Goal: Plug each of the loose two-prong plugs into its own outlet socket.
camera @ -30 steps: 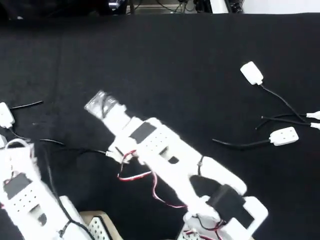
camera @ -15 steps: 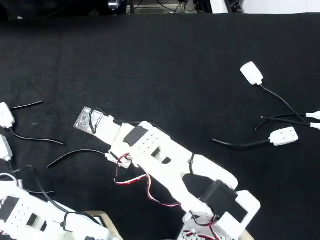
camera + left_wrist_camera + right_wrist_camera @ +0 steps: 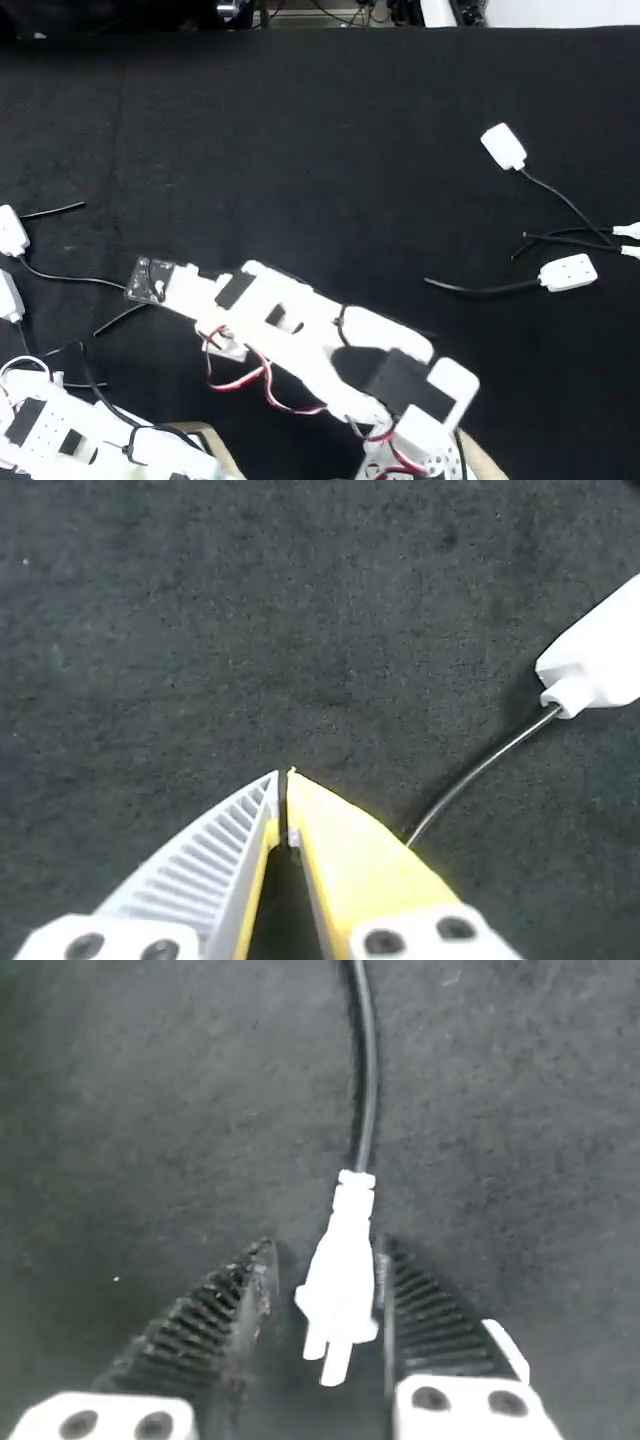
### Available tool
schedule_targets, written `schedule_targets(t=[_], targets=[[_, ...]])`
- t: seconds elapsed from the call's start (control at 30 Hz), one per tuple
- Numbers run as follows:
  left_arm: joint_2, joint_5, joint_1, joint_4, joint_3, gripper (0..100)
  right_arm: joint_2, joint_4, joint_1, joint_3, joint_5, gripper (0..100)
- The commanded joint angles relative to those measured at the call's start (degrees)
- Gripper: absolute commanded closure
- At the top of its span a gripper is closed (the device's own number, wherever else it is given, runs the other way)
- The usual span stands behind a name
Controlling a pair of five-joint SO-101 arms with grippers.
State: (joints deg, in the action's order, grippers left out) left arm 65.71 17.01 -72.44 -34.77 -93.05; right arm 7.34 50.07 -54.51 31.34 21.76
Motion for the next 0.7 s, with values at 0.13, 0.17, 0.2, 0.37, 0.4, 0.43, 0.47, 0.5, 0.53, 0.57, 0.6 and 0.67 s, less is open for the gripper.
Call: schedule_targets(t=[0.13, 0.17, 0.2, 0.37, 0.4, 0.43, 0.47, 0.5, 0.53, 0.57, 0.6, 0.67], targets=[[0.4, -0.4, -0.7, 1.1, 0.3, 97, 1.5, 2.1, -0.7, -4.6, -1.0, 93.0], [0.4, -0.4, -0.7, 1.1, 0.3, 97, 1.5, 2.1, -0.7, -4.6, -0.9, 94.5], [0.4, -0.4, -0.6, 1.1, 0.1, 97, 1.5, 2.2, -0.7, -4.6, -0.9, 96.5], [0.4, -0.4, -0.6, 1.1, -0.2, 97, 1.3, 2.3, -0.6, -4.6, -0.9, 98.7], [0.4, -0.4, -0.5, 1.1, -0.2, 97, 1.2, 2.3, -0.6, -4.6, -0.9, 98.7], [0.4, -0.4, -0.4, 1.1, -0.2, 97, 1.2, 2.3, -0.6, -4.7, -0.9, 98.7], [0.4, -0.3, -0.2, 1.1, -0.2, 97, 1.2, 2.2, -0.6, -4.7, -0.8, 98.7], [0.4, -0.2, -0.1, 1.1, -0.2, 97, 1.1, 2.1, -0.5, -5.0, -0.8, 98.7], [0.4, -0.2, 0.0, 1.1, -0.2, 97, 1.1, 2.3, -0.1, -5.7, -0.8, 98.7], [0.4, -0.1, 0.1, 1.1, -0.1, 97, 1.1, 2.4, 0.4, -6.5, -1.1, 98.7], [0.4, -0.1, 0.7, 1.1, 0.1, 97, 1.1, 2.4, 1.4, -7.4, -1.2, 98.7], [0.4, -0.1, 2.8, 1.1, 0.3, 97, 0.3, 3.9, 3.8, -9.7, -1.3, 98.7]])
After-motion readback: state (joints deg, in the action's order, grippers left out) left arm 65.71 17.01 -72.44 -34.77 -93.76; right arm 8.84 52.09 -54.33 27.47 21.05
